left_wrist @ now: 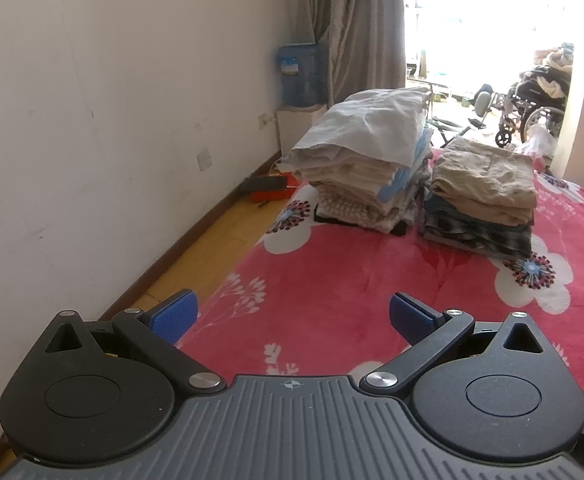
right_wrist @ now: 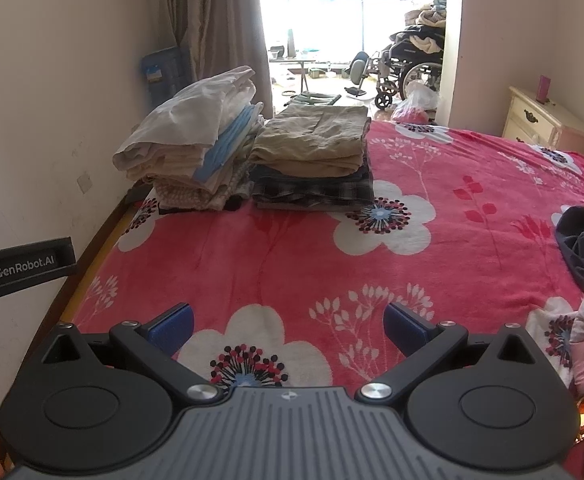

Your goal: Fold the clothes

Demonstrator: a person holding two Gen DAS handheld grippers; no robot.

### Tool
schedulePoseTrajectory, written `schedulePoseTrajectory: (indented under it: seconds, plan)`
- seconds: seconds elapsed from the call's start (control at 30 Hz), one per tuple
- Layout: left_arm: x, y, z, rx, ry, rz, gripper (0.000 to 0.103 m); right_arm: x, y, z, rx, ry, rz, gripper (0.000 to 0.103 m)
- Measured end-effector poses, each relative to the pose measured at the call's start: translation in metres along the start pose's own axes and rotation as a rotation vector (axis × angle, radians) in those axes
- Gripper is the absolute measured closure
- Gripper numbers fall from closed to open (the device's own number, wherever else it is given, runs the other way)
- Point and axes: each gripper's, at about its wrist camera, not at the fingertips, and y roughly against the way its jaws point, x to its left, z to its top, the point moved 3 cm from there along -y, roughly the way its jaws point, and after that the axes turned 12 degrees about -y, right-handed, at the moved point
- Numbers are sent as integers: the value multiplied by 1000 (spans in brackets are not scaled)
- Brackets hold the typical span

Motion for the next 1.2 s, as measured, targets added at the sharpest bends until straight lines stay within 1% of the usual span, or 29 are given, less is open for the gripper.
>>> schedulePoseTrajectory:
  seconds: [1.2]
  plan:
    - [9, 0, 2, -16, 1, 17, 0, 8, 0, -1, -2, 12, -3, 0]
